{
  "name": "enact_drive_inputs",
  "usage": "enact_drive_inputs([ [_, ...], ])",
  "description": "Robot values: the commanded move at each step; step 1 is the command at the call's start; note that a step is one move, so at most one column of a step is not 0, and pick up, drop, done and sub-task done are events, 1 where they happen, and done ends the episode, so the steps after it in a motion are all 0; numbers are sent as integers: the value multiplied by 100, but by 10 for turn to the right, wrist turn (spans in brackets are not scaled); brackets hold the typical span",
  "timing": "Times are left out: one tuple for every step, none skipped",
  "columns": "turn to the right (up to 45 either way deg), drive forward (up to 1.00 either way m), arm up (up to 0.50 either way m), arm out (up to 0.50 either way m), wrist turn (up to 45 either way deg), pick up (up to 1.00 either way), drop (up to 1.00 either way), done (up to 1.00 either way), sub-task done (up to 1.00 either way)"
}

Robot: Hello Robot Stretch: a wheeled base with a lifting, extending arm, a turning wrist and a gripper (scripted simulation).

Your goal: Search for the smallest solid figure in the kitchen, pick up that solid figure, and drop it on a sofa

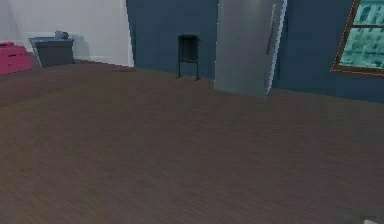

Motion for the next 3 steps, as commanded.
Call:
enact_drive_inputs([
  [0, 0, 10, 0, 0, 0, 0, 0, 0],
  [0, 0, 6, 0, 0, 0, 0, 0, 0],
  [0, 0, 0, 0, -450, 0, 0, 0, 0],
])
